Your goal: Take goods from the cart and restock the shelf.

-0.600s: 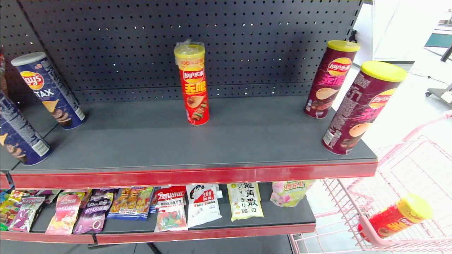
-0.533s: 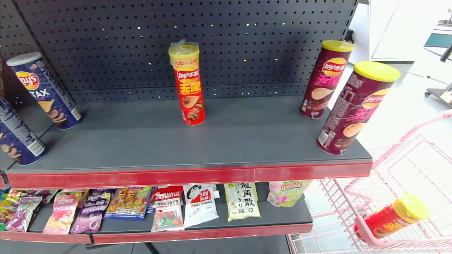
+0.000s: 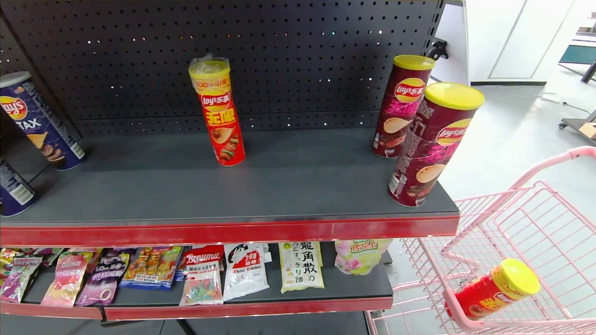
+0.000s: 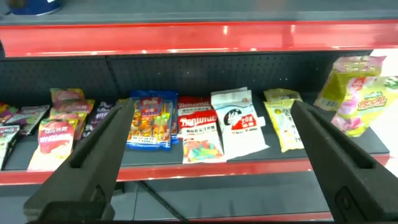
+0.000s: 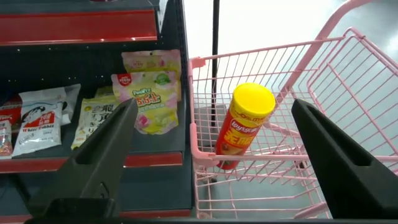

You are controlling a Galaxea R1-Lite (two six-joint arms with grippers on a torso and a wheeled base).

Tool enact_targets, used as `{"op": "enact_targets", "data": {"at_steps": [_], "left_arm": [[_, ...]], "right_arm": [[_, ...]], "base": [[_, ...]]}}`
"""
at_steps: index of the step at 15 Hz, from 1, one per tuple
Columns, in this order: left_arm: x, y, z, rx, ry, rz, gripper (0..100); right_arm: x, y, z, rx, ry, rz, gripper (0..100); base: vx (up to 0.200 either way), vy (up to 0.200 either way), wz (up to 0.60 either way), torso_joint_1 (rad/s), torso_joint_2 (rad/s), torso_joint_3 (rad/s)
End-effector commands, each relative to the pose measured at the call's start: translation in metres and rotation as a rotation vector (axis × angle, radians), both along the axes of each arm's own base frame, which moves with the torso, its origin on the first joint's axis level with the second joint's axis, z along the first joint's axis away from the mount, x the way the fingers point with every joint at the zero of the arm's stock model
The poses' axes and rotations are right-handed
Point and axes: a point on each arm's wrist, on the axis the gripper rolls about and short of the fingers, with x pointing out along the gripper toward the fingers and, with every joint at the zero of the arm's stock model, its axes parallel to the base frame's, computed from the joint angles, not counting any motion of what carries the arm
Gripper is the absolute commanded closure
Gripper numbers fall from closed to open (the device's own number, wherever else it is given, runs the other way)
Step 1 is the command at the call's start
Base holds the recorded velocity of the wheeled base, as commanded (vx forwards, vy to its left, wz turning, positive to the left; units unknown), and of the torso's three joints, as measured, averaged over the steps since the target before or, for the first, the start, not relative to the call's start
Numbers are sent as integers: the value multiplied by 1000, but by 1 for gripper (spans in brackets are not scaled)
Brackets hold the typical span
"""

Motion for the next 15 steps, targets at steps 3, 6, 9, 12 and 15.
{"op": "enact_targets", "data": {"at_steps": [3, 6, 9, 12, 15], "left_arm": [[0, 0, 0, 0, 1, 0, 0], [0, 0, 0, 0, 2, 0, 0], [0, 0, 0, 0, 2, 0, 0], [0, 0, 0, 0, 2, -2, 0], [0, 0, 0, 0, 2, 0, 0]], "right_arm": [[0, 0, 0, 0, 0, 10, 0], [0, 0, 0, 0, 0, 10, 0], [0, 0, 0, 0, 0, 10, 0], [0, 0, 0, 0, 0, 10, 0], [0, 0, 0, 2, 0, 10, 0]], "base": [[-200, 0, 0, 7, 4, -1], [-133, 0, 0, -8, 2, 3], [0, 0, 0, 0, 0, 0], [0, 0, -600, 9, 6, 2], [0, 0, -600, 6, 4, -1]]}}
